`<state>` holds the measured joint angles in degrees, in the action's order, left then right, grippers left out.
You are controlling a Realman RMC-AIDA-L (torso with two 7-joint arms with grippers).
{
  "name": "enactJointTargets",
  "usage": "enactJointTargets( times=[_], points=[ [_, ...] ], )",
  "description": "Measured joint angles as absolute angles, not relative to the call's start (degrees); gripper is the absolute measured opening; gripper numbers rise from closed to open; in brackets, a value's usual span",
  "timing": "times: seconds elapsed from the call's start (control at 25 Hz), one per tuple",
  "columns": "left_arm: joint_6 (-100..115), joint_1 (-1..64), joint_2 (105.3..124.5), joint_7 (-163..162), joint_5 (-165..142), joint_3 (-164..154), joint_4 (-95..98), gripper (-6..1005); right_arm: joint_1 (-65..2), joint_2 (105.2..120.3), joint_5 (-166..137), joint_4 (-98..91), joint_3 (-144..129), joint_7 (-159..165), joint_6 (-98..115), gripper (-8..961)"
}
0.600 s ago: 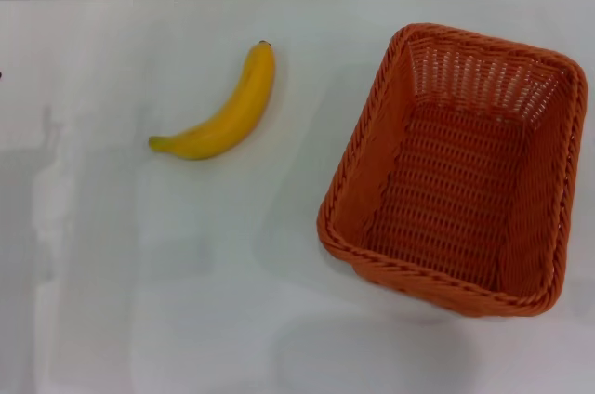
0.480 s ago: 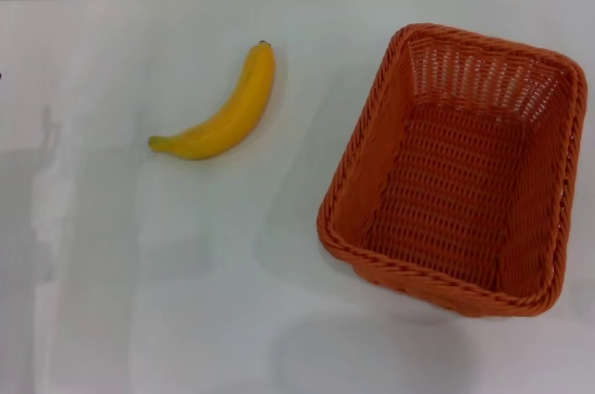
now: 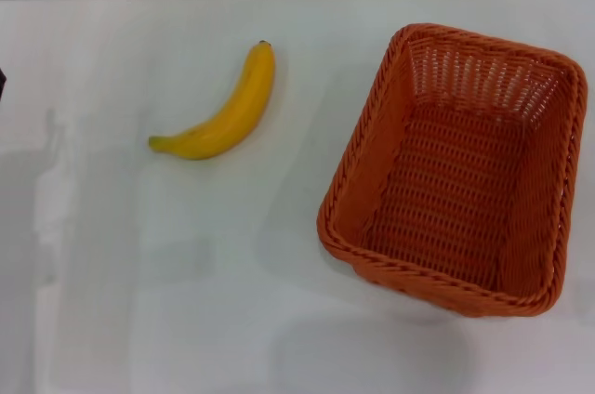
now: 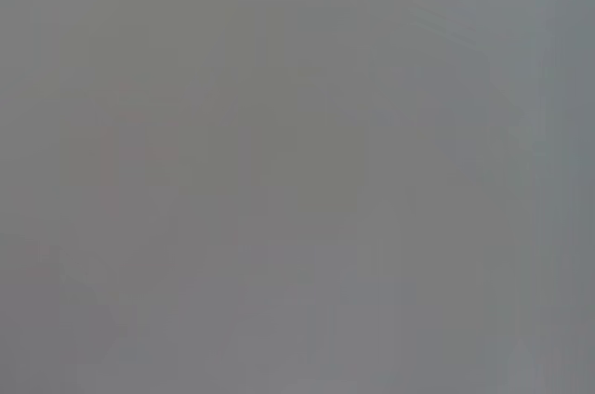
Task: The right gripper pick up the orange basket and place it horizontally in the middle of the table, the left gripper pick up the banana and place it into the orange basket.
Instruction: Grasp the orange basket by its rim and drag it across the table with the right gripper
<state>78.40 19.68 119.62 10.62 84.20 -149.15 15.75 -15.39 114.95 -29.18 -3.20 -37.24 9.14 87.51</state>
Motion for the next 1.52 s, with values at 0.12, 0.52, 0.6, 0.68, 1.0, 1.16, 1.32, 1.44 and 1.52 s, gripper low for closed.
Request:
enactJointTargets(
  times=[0.12, 0.52, 0.6, 0.68, 1.0, 1.16, 1.32, 1.44, 1.52],
  points=[
    [78.4, 19.7, 119.62, 10.6, 84.1, -149.1, 15.8, 867, -15.3, 114.94, -29.2, -3.2, -37.2, 9.1, 87.6, 872],
    [78.4, 19.7, 119.54, 10.6, 83.9, -149.1, 15.7, 866, -15.3, 114.94, -29.2, -3.1, -37.4, 9.1, 87.7, 872],
    [78.4, 19.7, 119.53, 10.6, 83.8, -149.1, 15.7, 866, -15.4, 114.94, -29.2, -3.1, -37.4, 9.1, 87.5, 871],
    [78.4, 19.7, 119.52, 10.6, 83.8, -149.1, 15.7, 866, -15.7, 114.92, -29.3, -3.4, -37.7, 10.3, 87.3, 871],
    [78.4, 19.9, 119.58, 10.6, 83.8, -149.1, 15.8, 866, -15.5, 110.75, -35.3, -15.6, -45.3, 48.7, 81.7, 871],
    [78.4, 20.0, 119.61, 10.6, 83.5, -149.2, 16.0, 867, -18.8, 104.51, -46.0, -18.7, -47.5, 73.6, 80.2, 871],
    [77.9, 20.2, 119.62, 10.6, 82.2, -149.3, 16.4, 867, -22.9, 100.0, -59.8, -21.5, -47.6, 89.1, 79.6, 871],
    [77.8, 20.5, 119.57, 10.6, 81.5, -149.3, 16.7, 867, -27.1, 96.79, -72.1, -23.1, -47.6, 98.0, 79.2, 871],
    [77.8, 20.8, 119.55, 10.6, 81.4, -149.3, 16.7, 866, -30.6, 94.47, -82.1, -23.9, -47.6, 103.9, 79.4, 871]
  ],
)
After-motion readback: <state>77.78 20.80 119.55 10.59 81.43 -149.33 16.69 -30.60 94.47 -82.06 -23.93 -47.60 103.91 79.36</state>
